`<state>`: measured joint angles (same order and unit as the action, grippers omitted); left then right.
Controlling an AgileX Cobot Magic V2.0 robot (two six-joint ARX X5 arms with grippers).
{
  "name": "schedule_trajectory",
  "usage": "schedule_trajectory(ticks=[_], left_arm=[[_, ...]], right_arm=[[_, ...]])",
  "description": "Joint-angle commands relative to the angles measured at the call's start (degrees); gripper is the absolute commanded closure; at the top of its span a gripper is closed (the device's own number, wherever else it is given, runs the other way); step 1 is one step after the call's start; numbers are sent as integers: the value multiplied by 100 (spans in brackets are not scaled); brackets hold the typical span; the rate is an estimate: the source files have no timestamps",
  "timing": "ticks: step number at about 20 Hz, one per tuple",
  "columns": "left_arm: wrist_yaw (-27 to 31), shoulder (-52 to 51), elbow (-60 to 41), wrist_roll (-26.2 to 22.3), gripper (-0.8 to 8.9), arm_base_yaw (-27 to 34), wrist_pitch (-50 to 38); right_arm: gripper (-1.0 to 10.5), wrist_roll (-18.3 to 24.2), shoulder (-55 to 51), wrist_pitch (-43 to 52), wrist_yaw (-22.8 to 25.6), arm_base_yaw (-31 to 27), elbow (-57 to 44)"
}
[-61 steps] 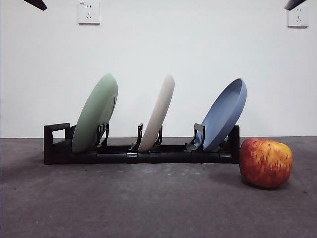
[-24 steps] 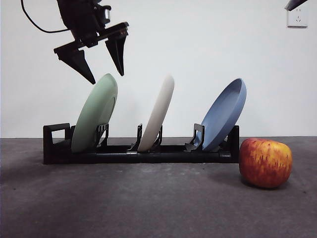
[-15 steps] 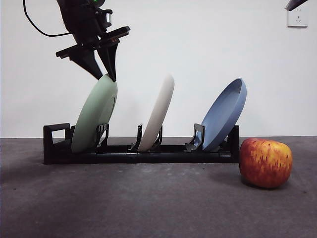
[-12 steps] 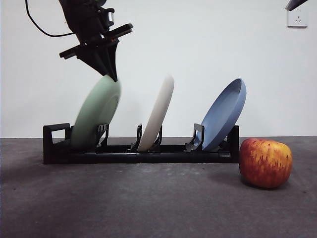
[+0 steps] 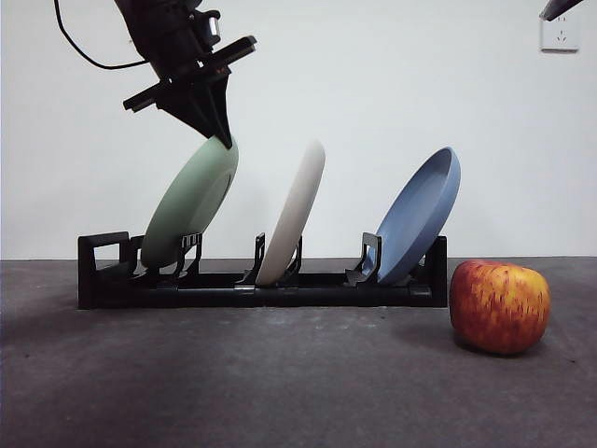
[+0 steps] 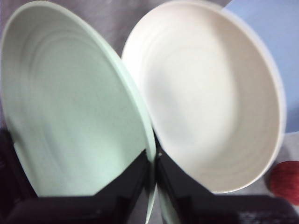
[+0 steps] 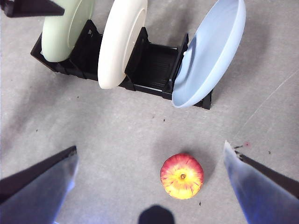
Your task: Take the green plate from the plate rack,put the plate on the table,take the apple from the table,put the apple in the plate
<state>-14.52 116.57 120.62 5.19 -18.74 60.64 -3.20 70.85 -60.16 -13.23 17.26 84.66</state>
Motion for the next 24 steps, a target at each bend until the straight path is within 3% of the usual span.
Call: schedule_trajectory(ticks=[1, 6, 14, 19, 24], left_arm=[[57, 55, 343, -50, 826, -66, -107], [61, 55, 1644, -50, 826, -271, 136], [83, -87, 4798, -227, 826, -754, 1576], [286, -1102, 4339, -448, 822, -1432, 1609], [1801, -2883, 1467, -719, 822, -2581, 1609]], right_arm=[[165, -20, 15, 52, 22, 9, 37], [165, -20, 15, 57, 24, 9, 37], [165, -17, 15, 66, 24, 9, 37], [164, -20, 15, 57, 20, 9, 37], [165, -20, 15, 37, 20, 9, 37]])
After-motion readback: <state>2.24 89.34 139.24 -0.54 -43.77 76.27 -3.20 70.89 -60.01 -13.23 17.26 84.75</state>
